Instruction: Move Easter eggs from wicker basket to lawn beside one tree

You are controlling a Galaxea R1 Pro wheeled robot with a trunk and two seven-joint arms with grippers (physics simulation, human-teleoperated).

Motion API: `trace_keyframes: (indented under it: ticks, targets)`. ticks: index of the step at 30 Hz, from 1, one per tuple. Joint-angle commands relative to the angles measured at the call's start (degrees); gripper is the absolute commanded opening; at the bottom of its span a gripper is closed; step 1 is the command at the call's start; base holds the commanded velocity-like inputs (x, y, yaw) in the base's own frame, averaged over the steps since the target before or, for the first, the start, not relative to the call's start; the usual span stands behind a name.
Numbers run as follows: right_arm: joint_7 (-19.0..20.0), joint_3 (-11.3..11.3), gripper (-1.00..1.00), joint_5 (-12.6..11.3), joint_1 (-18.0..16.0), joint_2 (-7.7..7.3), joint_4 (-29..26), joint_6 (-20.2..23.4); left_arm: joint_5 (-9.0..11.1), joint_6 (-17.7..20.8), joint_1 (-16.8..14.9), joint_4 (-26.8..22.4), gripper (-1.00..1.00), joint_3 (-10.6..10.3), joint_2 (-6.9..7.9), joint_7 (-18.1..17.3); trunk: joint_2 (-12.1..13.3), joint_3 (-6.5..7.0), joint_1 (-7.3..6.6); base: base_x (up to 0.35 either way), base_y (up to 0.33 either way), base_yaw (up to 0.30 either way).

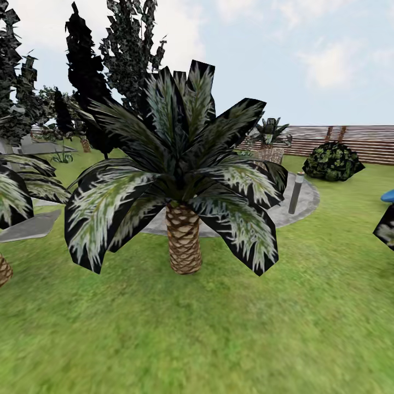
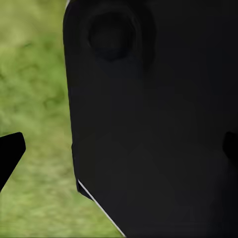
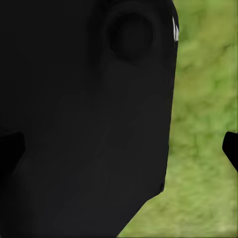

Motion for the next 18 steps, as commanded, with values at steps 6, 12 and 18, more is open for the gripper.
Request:
trace_keyframes:
  ticks: [6, 12, 18]
  targets:
    - [0.03, 0.18, 1.00, 0.20, -1.98, -1.94, -0.02, -0.06, -0.20, -0.57, 1.79, -1.08, 1.00, -0.15, 0.37, 0.69, -0.01, -0.03, 0.00, 0.000, 0.000, 0.000]
    - [0.09, 0.18, 1.00, 0.26, -3.61, -2.21, 0.07, -0.09, -0.25, -0.42, 3.24, -2.98, 1.00, -0.08, -1.55, 0.75, -0.01, -0.03, 0.00, 0.129, -0.095, 0.000]
    - [0.09, 0.51, 1.00, 1.27, -3.61, -2.20, 0.09, -0.26, -0.35, -0.35, 3.24, -3.90, 1.00, -0.17, -2.55, 0.79, -0.01, -0.03, 0.00, 0.265, -0.236, -0.117]
